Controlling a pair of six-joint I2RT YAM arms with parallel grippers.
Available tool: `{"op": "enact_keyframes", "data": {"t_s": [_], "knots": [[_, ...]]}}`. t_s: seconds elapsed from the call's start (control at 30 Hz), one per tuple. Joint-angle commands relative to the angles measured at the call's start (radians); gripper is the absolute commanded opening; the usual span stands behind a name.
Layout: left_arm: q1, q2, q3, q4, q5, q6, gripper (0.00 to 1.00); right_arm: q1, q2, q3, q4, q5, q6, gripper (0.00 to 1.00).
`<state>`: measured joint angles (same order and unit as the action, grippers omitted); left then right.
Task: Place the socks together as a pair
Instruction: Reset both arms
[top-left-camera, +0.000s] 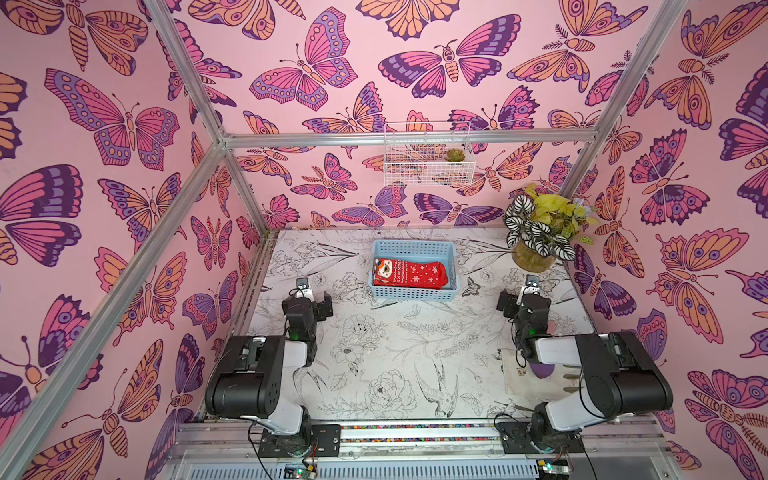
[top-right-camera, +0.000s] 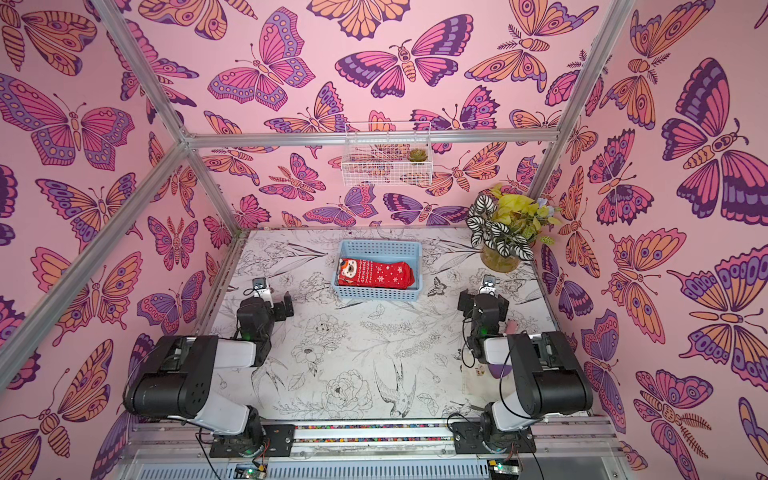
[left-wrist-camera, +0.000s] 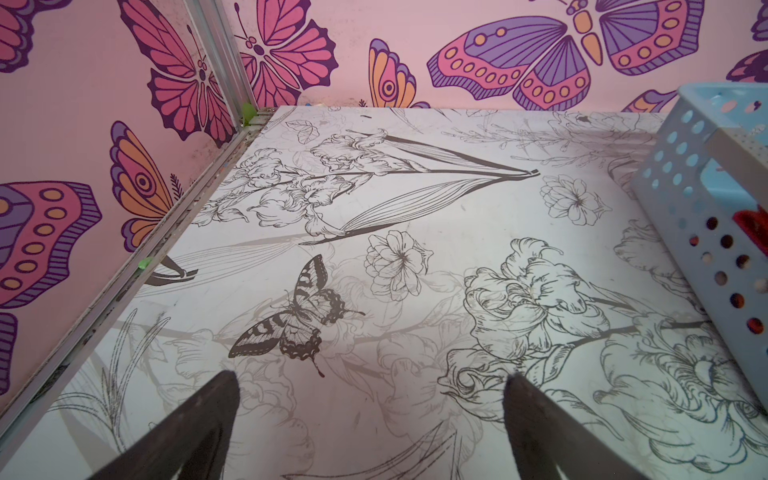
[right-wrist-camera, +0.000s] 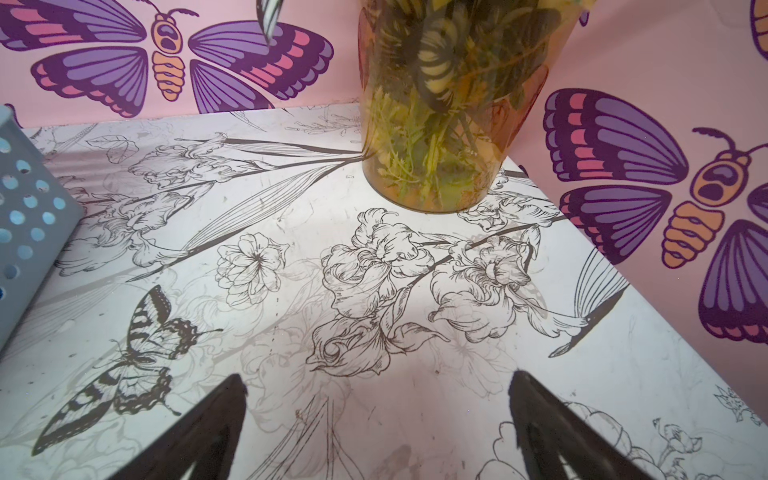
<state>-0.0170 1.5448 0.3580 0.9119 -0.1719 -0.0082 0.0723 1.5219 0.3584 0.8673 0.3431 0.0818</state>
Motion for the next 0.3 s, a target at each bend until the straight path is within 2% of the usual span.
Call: {"op": "enact_keyframes", "data": {"t_s": [0.0,0.27], "knots": [[0.007,0.003,0.009,-0.001,0.015,0.000,1.00,-0.005,-0.013,0.020,-0.011,0.007,0.013,0.99],[0.007,0.002,0.009,0.000,0.015,0.001,1.00,-0.006,-0.015,0.019,-0.010,0.007,0.013,0.99]]}}
